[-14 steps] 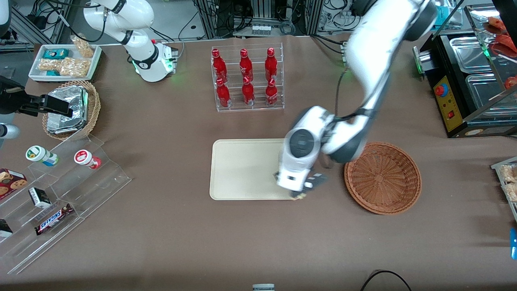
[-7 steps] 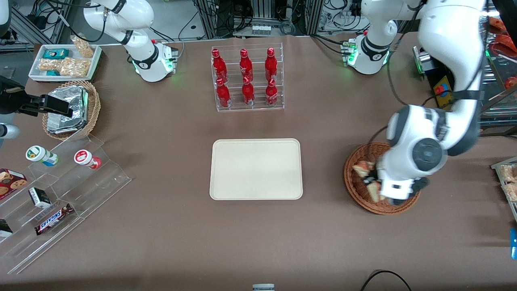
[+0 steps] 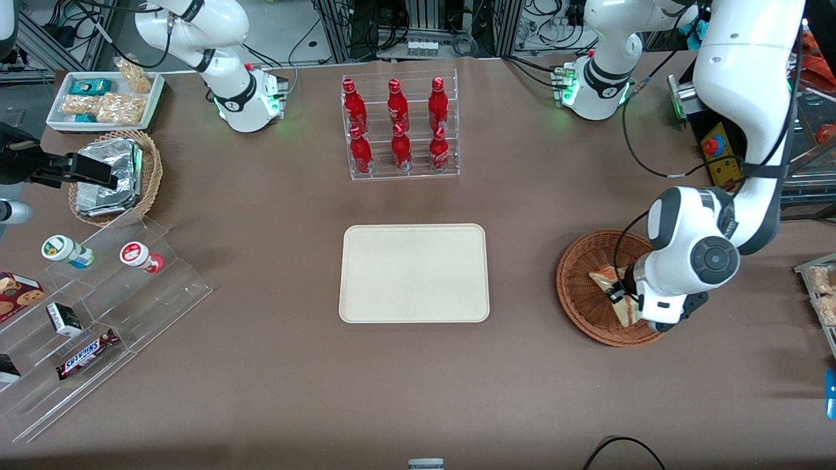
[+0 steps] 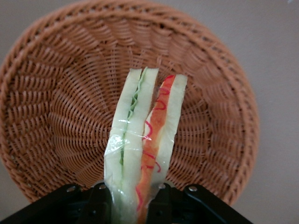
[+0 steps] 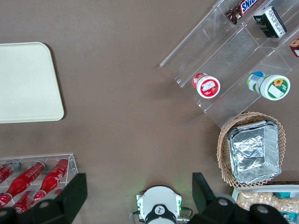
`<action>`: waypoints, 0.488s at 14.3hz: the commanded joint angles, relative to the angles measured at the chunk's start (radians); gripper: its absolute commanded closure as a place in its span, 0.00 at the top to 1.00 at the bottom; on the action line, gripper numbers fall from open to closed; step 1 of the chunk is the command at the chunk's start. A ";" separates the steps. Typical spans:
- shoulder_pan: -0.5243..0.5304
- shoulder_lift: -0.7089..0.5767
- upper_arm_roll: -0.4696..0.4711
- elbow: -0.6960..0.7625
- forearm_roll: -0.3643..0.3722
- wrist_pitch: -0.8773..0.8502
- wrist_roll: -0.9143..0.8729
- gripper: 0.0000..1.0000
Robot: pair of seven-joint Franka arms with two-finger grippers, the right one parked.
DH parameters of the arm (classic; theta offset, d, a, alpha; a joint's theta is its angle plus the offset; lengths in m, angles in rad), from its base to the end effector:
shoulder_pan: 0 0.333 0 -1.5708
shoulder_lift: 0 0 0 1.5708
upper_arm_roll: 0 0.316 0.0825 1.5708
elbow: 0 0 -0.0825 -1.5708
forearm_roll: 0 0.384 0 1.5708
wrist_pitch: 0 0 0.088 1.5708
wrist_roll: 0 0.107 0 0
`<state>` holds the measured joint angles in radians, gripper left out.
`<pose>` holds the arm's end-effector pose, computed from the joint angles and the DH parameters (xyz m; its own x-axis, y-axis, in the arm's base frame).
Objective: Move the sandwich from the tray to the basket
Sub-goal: 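Lower the sandwich into the basket and open the left gripper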
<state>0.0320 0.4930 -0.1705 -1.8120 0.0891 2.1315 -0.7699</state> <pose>0.6267 -0.0766 0.2596 0.8199 0.5582 -0.1273 0.5486 -0.8296 -0.1042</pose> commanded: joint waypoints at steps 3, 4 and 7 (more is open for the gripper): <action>0.020 0.022 -0.009 -0.007 0.020 0.015 0.017 0.62; 0.020 0.018 -0.009 -0.006 0.020 0.010 0.017 1.00; 0.020 -0.046 -0.009 0.008 0.020 -0.037 0.017 1.00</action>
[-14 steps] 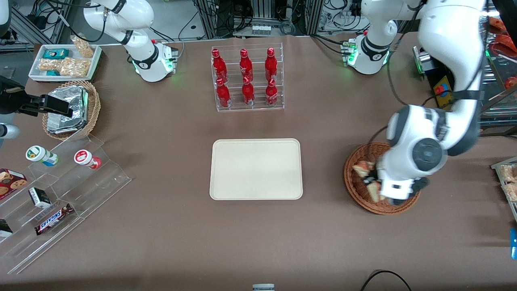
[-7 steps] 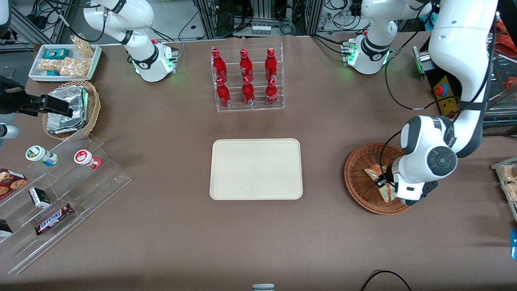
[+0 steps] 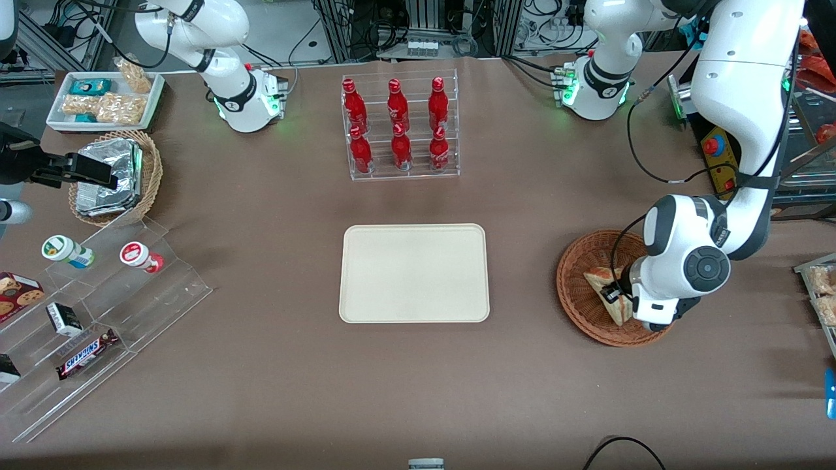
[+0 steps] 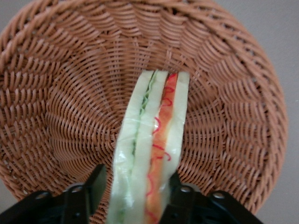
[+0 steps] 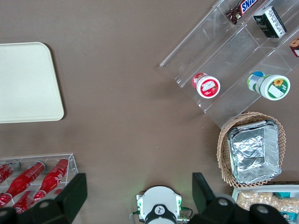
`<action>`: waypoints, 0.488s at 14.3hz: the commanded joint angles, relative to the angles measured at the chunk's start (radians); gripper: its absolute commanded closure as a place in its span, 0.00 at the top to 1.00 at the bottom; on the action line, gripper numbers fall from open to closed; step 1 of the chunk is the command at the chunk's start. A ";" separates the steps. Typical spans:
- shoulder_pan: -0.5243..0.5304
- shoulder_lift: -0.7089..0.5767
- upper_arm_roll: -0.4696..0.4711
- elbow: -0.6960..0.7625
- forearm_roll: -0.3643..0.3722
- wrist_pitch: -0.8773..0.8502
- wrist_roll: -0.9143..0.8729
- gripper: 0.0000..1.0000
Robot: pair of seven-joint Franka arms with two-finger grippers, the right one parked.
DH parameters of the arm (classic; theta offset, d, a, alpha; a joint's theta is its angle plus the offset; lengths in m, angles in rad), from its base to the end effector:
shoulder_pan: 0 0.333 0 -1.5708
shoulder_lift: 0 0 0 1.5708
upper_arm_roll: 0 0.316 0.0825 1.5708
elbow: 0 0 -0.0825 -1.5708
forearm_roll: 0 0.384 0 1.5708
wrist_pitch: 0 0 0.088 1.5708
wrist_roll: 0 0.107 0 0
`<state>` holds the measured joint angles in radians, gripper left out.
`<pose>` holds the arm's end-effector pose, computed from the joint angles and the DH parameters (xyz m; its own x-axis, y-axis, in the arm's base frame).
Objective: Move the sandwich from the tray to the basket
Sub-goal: 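Lower the sandwich into the basket and open the left gripper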
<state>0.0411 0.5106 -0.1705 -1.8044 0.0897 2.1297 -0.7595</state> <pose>0.6282 -0.0709 0.2516 0.8189 0.5571 -0.1384 0.5465 -0.8304 -0.1086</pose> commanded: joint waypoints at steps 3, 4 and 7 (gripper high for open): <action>0.011 -0.165 -0.011 0.103 0.019 -0.288 0.120 1.00; 0.011 -0.190 -0.011 0.144 0.019 -0.382 0.200 1.00; 0.026 -0.280 -0.011 0.233 0.007 -0.577 0.441 1.00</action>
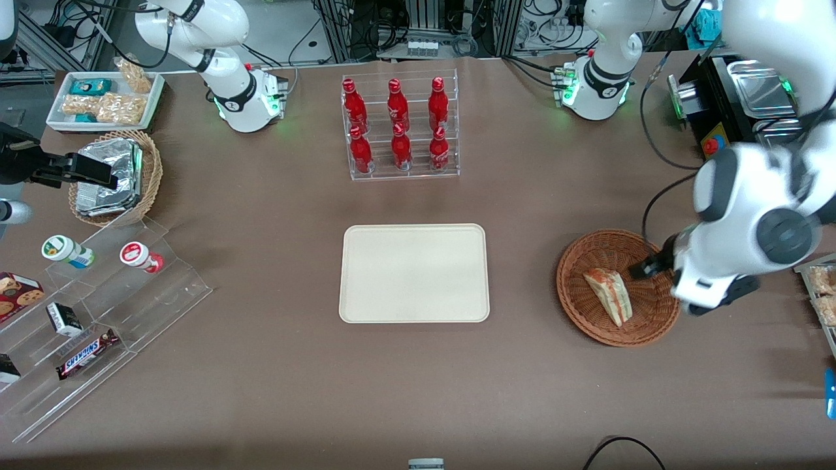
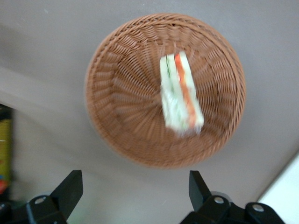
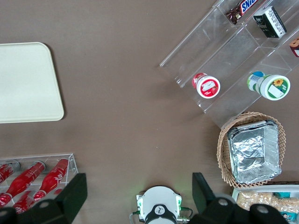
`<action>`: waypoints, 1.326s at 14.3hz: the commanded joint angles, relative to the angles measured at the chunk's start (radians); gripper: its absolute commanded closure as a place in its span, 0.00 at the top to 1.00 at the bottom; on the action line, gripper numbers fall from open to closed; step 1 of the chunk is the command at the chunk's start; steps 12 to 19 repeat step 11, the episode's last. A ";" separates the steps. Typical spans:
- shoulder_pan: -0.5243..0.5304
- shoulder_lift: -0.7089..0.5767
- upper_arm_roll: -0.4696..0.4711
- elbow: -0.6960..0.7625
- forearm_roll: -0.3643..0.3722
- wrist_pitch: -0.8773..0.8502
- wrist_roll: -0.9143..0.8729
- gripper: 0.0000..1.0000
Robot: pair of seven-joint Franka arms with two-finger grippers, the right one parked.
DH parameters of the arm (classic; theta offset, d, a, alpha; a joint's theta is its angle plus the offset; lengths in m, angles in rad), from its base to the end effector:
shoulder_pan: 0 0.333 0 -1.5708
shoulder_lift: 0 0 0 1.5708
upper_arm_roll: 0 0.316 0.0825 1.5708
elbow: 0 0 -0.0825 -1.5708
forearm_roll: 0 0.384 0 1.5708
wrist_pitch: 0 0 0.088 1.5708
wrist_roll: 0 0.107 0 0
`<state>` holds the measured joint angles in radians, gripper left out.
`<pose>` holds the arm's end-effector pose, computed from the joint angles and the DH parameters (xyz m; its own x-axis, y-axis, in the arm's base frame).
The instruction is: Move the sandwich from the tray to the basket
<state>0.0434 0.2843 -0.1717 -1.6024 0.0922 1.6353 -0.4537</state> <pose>0.6140 -0.0600 0.4490 0.9284 0.3116 -0.2024 0.2868 -0.9473 -0.1430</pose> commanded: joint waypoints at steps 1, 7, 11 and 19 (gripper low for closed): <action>0.032 -0.086 -0.011 0.053 -0.003 -0.113 0.195 1.00; 0.018 -0.119 -0.020 0.242 0.005 -0.259 0.274 1.00; 0.018 -0.119 -0.022 0.242 0.006 -0.261 0.274 1.00; 0.018 -0.119 -0.022 0.242 0.006 -0.261 0.274 1.00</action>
